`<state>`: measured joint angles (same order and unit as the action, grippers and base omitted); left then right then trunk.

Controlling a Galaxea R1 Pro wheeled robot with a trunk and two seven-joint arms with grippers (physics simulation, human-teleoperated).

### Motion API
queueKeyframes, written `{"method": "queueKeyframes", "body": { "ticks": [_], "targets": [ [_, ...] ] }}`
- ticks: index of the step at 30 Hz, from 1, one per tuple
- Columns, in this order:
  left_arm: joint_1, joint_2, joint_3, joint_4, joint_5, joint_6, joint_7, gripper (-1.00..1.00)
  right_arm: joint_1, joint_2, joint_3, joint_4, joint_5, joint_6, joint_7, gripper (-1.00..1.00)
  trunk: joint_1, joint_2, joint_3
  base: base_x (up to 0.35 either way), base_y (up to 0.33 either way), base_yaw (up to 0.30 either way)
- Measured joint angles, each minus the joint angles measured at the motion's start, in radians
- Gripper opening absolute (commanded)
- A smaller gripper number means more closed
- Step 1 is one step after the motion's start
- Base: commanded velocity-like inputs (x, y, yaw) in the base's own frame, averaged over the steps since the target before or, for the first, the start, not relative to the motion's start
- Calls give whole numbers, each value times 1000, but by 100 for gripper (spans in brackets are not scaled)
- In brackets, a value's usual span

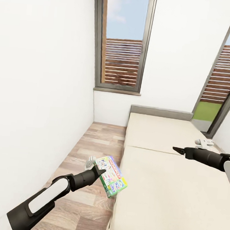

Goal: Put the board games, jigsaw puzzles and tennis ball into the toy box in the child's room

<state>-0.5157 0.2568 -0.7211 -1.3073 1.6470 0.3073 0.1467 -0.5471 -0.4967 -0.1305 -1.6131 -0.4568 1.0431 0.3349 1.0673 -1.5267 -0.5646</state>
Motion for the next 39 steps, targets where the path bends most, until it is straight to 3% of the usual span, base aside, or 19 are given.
{"method": "queueKeyframes", "body": {
  "ticks": [34, 39],
  "targets": [
    [4, 0, 1, 1, -3, -4, 1, -100, 0, 0, 0, 0, 0, 0, 0, 100, -130, 238, 107, 0, 0, 297],
    [33, 0, 62, 1, -5, -3, -5, -100, 0, 0, 0, 0, 0, 0, 0, 100, -150, 273, 122, 0, 0, 297]
  ]
}}
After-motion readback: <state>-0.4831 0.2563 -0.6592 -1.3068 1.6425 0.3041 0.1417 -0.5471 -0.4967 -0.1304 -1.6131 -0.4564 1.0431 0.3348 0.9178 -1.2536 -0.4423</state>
